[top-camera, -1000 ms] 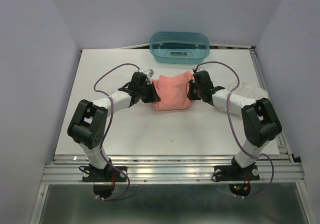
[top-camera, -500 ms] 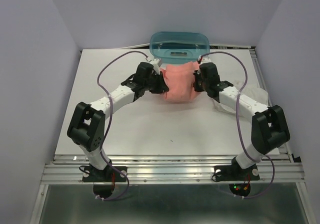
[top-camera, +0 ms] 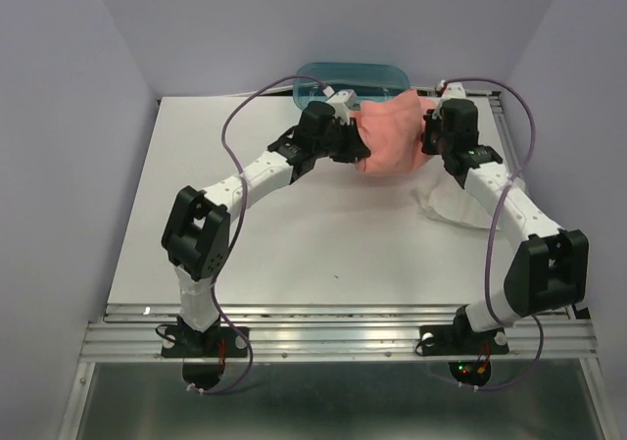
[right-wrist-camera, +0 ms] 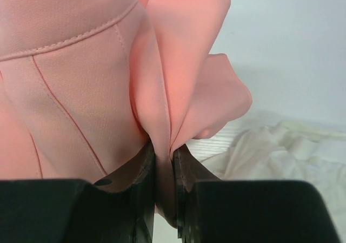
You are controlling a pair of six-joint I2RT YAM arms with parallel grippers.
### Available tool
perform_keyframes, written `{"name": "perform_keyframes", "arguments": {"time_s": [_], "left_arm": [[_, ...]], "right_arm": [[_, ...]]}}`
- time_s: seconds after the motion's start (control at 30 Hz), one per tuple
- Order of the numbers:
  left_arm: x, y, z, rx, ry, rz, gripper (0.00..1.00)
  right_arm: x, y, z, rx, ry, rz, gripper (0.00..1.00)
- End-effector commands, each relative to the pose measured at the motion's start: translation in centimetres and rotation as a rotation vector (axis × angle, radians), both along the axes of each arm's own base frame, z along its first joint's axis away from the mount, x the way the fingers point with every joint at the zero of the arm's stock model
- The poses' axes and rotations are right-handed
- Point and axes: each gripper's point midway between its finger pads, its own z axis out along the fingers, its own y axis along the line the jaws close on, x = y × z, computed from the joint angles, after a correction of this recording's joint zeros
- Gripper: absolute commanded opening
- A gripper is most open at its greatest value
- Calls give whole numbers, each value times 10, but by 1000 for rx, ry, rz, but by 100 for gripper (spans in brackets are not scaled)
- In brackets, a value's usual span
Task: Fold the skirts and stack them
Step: Neatly place the folded skirt to the corner
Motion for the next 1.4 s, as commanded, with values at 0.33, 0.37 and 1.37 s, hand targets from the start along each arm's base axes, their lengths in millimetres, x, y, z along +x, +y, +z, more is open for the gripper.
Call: {"name": "perform_keyframes", "arguments": {"time_s": [0.33,0.37,1.37], "left_arm": [[-45,-160,100,-302,-202,-313,0],[-47,-166,103,-311,-207,-320,0],[-97,-198,-64,-151,114,-401,41]], "right_arm": [[-29,-176,128,-126,-266,-233,1],[-33,-187,131,-141,-266,-247,1],[-90,-287,-94,-200,285,-297,35]]}}
